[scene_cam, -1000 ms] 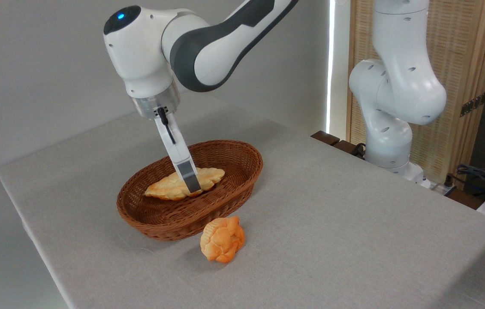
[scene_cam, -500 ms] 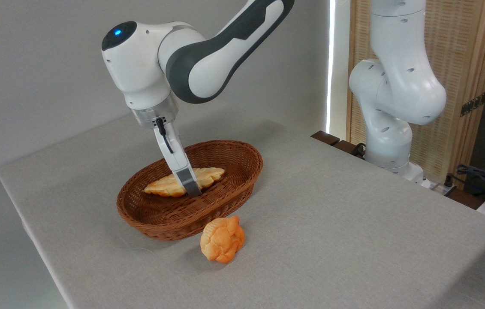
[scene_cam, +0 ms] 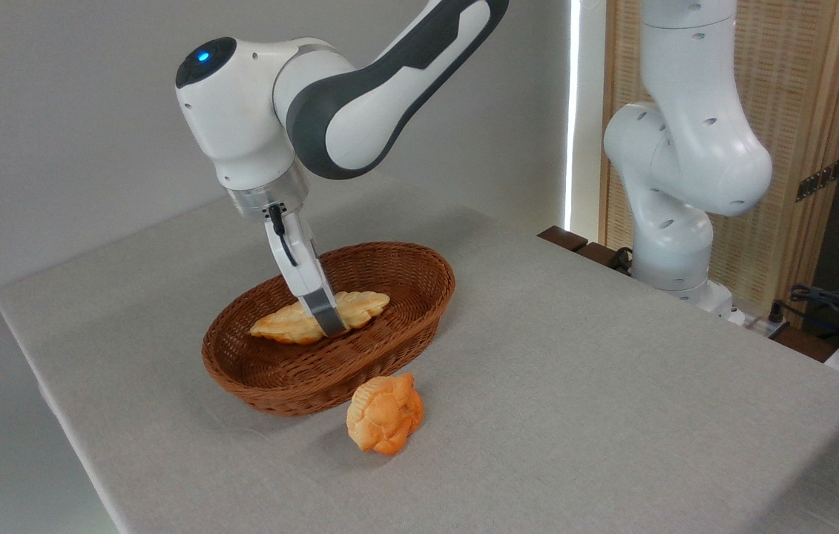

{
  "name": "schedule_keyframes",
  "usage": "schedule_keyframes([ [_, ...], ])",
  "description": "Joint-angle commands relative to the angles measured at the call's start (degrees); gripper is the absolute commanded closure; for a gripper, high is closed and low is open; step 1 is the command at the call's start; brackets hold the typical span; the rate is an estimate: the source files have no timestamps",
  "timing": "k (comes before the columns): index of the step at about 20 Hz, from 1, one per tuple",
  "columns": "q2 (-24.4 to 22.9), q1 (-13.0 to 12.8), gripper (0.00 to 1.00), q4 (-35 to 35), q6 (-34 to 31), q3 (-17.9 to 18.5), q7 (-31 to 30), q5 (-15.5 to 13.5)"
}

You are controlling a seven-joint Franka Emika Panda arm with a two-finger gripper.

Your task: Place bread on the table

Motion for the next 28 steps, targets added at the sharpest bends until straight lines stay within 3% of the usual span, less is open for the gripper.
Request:
schedule_keyframes([
  [1,0.25,-0.26,0.56,-0.14,1.07,0.23,0.99,-0.67],
  [4,0.17,-0.26,0.58,-0.05,0.99,0.23,0.99,-0.76],
  [5,0.17,-0.26,0.65,-0.05,0.99,0.23,1.08,-0.76],
  [6,0.25,-0.26,0.67,-0.05,0.99,0.23,1.08,-0.76],
  [16,-0.45,-0.18,0.66,0.30,0.11,0.23,0.90,-0.85],
  [22,-4.75,0.61,0.65,0.65,-2.25,1.19,0.55,-1.02],
  [28,-8.62,0.70,0.65,1.79,-5.43,6.54,0.55,-0.94],
])
